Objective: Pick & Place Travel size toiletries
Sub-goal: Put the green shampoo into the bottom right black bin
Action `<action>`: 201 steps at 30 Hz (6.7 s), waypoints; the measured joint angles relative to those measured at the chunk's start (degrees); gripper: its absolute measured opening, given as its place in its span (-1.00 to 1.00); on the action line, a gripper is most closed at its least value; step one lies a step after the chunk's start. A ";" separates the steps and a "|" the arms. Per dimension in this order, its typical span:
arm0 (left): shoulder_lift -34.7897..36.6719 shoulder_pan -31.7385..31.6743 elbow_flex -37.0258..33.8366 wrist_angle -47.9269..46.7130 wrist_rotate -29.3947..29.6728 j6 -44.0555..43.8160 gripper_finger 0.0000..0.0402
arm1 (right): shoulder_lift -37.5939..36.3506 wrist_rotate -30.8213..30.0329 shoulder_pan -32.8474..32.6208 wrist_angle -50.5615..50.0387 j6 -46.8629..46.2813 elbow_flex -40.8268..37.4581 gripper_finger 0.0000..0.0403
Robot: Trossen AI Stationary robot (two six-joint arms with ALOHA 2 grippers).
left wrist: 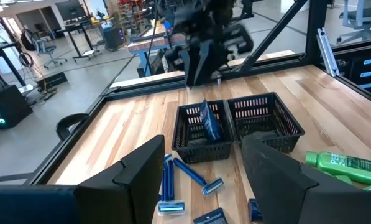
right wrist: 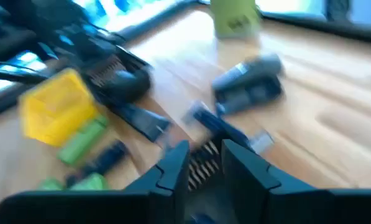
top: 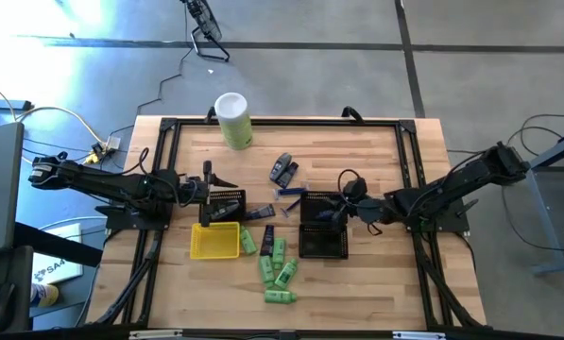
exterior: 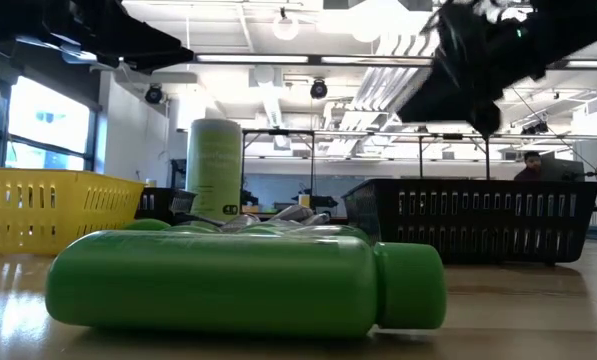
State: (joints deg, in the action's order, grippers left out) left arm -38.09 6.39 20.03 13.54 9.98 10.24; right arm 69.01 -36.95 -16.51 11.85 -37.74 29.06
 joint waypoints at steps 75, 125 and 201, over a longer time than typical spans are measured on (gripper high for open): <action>0.00 0.02 0.02 0.00 -1.84 -10.56 0.05 | -0.23 4.35 1.29 24.88 34.41 0.02 -0.75; -0.02 0.00 0.02 5.93 -1.53 -12.26 0.05 | 21.14 23.50 1.16 -24.25 45.64 42.66 -0.99; -0.02 0.00 0.07 2.55 -1.91 -17.83 0.05 | 49.73 44.78 3.76 -36.93 56.06 57.99 0.41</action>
State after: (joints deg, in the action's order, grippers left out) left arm -38.11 6.39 20.10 16.09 8.07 -7.59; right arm 118.74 7.83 -12.75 -25.08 18.33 87.05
